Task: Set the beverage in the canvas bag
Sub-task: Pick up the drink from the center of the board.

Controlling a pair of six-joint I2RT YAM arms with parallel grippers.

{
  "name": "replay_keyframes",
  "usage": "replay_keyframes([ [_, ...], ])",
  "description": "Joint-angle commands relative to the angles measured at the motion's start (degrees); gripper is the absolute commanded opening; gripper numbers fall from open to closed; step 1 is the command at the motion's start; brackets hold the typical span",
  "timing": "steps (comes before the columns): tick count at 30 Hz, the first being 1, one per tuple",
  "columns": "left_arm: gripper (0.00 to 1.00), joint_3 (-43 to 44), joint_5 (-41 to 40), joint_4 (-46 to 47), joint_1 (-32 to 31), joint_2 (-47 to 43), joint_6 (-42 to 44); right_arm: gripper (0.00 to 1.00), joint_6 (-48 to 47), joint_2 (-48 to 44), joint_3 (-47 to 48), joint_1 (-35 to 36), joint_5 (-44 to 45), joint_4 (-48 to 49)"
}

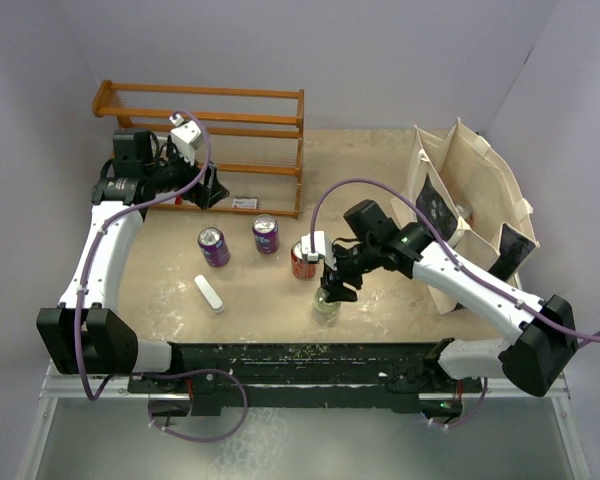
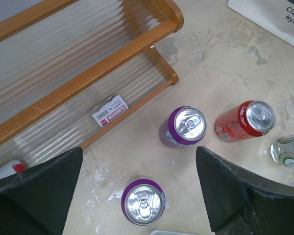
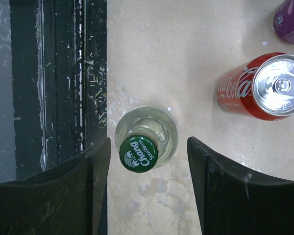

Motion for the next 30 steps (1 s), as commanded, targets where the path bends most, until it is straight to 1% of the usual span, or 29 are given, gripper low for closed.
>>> replay_keyframes([
  [1, 0.99, 1.0, 3.1, 2.5, 0.6, -1.0, -1.7, 0.6, 0.1, 0.2, -1.0, 0.5, 0.8, 2.7],
  [3, 0.99, 1.1, 3.3, 2.5, 0.6, -0.7, -1.9, 0.56, -0.2, 0.6, -1.6, 0.6, 0.8, 2.8],
  [5, 0.99, 1.2, 3.5, 2.4, 0.6, -0.6, -2.0, 0.54, -0.2, 0.6, -2.1, 0.6, 0.4, 3.0],
  [11, 0.99, 1.6, 3.7, 2.5, 0.6, 0.2, -2.4, 0.52, -0.2, 0.3, -3.1, 0.7, -0.4, 3.0],
  [18, 0.99, 1.1, 3.9, 2.9, 0.7, 0.3, -2.6, 0.46, 0.8, 0.1, -3.2, 0.8, -2.2, 3.7],
  [21, 0.99, 1.1, 4.0, 3.1, 0.7, 0.4, -2.8, 0.36, 1.1, -0.2, -5.1, 0.8, -2.5, 4.0],
  [24, 0.99, 1.8, 4.2, 3.0, 0.7, 1.0, -3.2, 0.23, 1.5, -1.0, -5.2, 0.8, -2.2, 4.4],
  [27, 0.99, 3.1, 4.3, 2.6, 0.7, 2.1, -3.4, 0.02, 1.7, -1.7, -4.2, 0.8, -1.3, 3.8],
  [28, 0.99, 3.5, 4.3, 2.6, 0.6, 2.5, -3.5, 0.0, 1.8, -2.2, -3.2, 0.8, -1.1, 3.4],
  [30, 0.99, 4.3, 4.3, 2.7, 0.6, 3.1, -3.9, 0.0, 1.9, -3.1, -1.0, 0.8, -1.2, 2.2],
])
